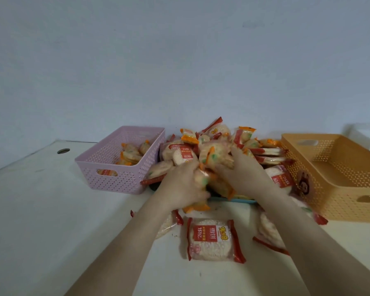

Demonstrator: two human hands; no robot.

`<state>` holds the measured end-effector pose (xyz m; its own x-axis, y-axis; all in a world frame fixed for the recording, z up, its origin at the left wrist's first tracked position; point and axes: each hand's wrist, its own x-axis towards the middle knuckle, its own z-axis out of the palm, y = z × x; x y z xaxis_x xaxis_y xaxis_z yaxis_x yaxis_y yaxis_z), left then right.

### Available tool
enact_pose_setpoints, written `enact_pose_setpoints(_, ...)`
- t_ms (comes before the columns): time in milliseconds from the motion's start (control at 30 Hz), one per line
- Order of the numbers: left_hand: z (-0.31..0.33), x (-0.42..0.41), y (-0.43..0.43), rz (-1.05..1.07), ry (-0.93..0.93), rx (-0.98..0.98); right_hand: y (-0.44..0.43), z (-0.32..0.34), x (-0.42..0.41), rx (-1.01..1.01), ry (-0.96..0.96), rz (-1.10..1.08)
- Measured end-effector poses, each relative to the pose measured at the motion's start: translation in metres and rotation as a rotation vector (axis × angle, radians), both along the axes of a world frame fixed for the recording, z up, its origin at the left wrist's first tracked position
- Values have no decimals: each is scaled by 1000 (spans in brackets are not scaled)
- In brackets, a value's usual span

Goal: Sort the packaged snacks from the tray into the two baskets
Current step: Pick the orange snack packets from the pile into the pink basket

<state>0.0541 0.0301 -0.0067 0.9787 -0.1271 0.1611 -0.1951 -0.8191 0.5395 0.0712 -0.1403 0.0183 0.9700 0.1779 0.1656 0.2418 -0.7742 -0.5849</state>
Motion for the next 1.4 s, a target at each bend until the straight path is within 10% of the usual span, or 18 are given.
enact_pose_setpoints(133,-4,-1,-8,-35,-7,111,6,2,-6,-94,62,-15)
enact_pose_setpoints(533,6,-13,-12,175,164,-1137,6,12,-19,846,586,163)
enact_pose_setpoints(933,96,-5,69,428,-460,-991,135,88,1,1068,457,323)
enact_pose_setpoints(1233,91,5,92,563,-333,-895,150,83,20,1270,622,334)
enact_pose_setpoints(1400,60,-20,75,297,-436,-461,92,55,9,451,379,436)
